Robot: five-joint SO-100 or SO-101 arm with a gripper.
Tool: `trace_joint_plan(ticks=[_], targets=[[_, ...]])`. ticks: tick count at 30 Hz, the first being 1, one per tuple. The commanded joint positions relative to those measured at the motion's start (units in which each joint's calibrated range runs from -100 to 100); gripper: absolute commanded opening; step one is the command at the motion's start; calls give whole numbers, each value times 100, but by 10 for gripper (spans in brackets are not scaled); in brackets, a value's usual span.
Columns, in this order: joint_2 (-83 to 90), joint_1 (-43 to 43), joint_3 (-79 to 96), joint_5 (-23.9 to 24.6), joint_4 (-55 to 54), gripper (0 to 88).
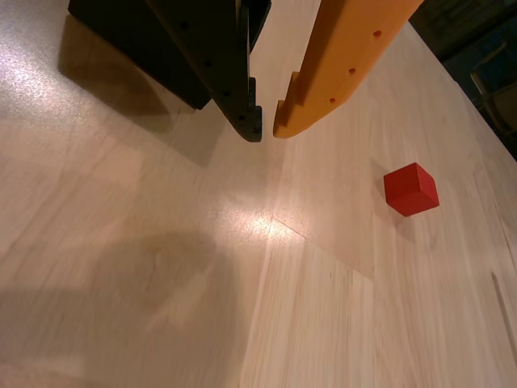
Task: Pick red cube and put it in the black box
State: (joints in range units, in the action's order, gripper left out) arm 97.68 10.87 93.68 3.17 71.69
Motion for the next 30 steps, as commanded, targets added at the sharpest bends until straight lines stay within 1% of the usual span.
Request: trace_joint_plan(ticks=[1, 24, 30], targets=[[32, -28, -29, -25, 14, 11], [15, -21, -38, 18, 5, 10], [-136, -21, -427, 30, -36, 9]])
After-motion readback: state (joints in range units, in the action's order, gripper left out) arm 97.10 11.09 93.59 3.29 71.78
